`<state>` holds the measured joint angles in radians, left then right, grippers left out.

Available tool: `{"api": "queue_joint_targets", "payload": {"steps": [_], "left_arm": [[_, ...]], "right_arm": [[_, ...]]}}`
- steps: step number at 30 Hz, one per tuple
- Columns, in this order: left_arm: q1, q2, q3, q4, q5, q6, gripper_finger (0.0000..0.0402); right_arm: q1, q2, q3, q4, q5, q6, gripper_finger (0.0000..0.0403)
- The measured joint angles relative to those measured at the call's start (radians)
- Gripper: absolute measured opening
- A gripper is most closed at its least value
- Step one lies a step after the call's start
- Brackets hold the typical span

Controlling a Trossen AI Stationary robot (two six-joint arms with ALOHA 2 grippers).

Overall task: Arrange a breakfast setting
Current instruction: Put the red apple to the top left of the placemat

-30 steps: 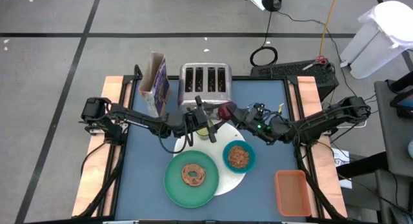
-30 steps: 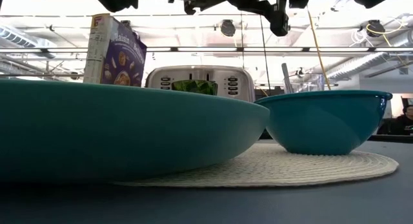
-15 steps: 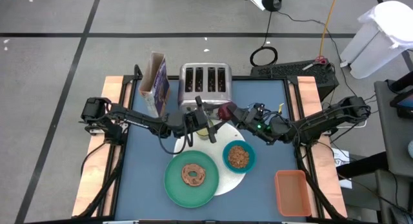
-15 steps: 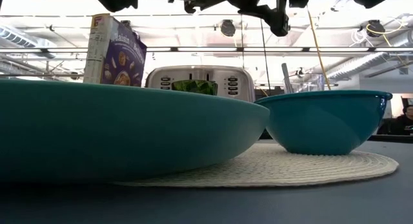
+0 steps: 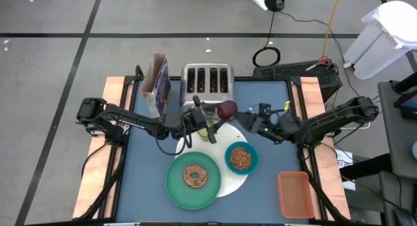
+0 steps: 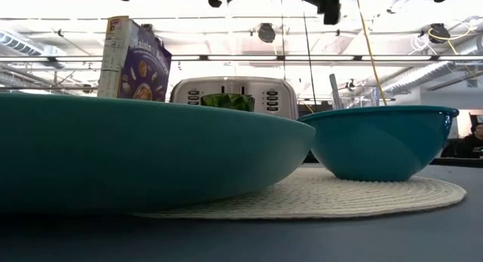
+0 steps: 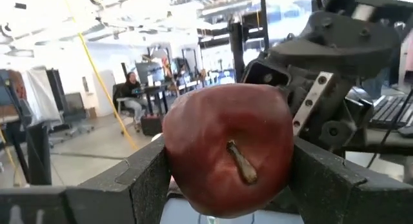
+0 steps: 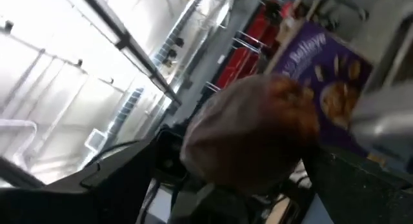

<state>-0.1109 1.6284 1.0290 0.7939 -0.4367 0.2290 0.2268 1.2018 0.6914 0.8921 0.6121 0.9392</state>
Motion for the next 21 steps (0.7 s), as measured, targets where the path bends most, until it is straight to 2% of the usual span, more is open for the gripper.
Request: {"api": "queue_joint_targets", "payload": {"steps": [4, 8, 16, 21], "left_arm": [[-0.012, -0.073, -0.003, -0.111, -0.021, -0.044, 0.0266], [-0.016, -0.176, -0.006, -0.302, -0.017, -0.129, 0.0266], [-0.043, -0.388, -0.006, -0.846, -0.009, -0.383, 0.0266], [-0.088, -0.440, -0.005, -1.106, -0.009, -0.552, 0.0266]], "right_arm": [[-0.001, -0.065, 0.001, -0.041, 0.014, -0.129, 0.0375], [-0.001, -0.107, 0.004, -0.131, 0.015, -0.212, 0.0375], [0.000, -0.157, 0.002, -0.298, 0.015, -0.351, 0.0375], [0.000, -0.161, 0.002, -0.314, 0.015, -0.415, 0.0375]]}}
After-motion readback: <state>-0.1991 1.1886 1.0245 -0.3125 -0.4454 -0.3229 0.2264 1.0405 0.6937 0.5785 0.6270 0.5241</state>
